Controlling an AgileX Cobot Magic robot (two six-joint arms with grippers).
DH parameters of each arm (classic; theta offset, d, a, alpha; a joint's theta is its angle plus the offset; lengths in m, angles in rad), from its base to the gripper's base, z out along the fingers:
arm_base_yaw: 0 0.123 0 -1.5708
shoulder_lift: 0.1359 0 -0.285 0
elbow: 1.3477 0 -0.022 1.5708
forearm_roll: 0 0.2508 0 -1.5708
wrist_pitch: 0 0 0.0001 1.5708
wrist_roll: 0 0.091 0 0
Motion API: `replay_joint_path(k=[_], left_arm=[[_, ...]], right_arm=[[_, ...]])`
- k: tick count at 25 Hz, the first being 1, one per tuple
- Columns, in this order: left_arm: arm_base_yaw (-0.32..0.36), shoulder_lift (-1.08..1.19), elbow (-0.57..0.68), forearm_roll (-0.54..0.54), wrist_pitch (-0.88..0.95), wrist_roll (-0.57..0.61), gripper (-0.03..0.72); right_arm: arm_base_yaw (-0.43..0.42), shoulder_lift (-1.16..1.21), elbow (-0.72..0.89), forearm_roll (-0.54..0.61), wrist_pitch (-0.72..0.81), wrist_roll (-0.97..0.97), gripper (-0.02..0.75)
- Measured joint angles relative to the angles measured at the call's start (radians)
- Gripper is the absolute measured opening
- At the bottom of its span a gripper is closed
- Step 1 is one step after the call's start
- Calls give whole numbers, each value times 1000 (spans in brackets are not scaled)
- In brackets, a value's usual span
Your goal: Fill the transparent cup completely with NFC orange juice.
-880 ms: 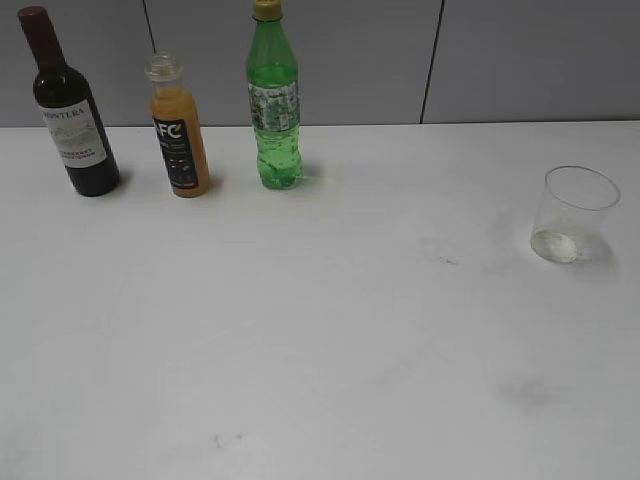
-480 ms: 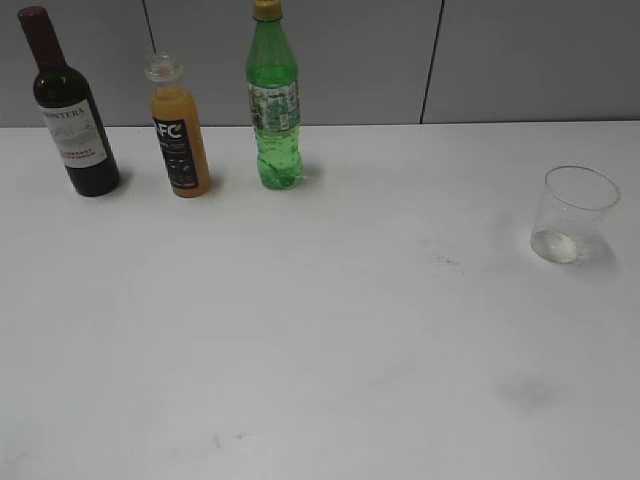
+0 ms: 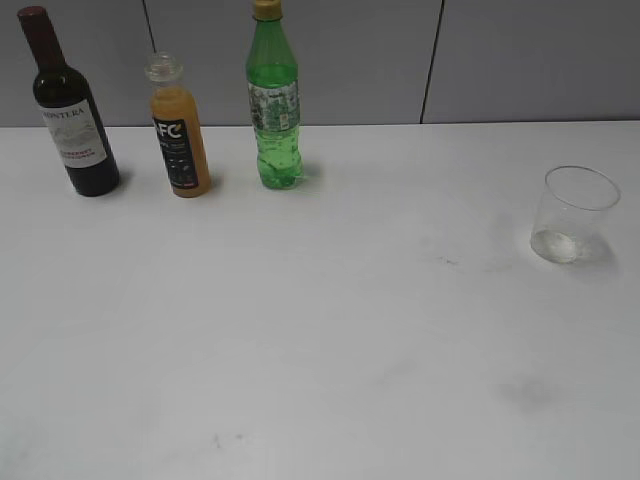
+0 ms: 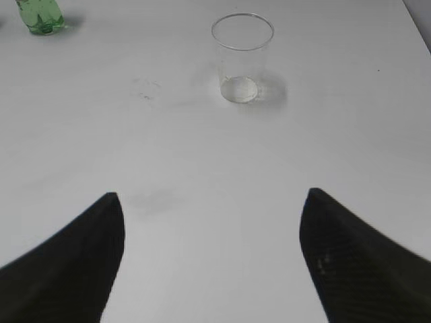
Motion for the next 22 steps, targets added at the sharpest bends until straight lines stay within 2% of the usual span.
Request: replay_joint_path(k=[16, 22], left_arm=[[0, 0, 0, 0, 0, 0, 235], [0, 0, 0, 0, 0, 0, 235]], right_arm=[[0, 72, -24, 0, -44, -1, 649], [0, 150, -21, -2, -254, -2, 641]])
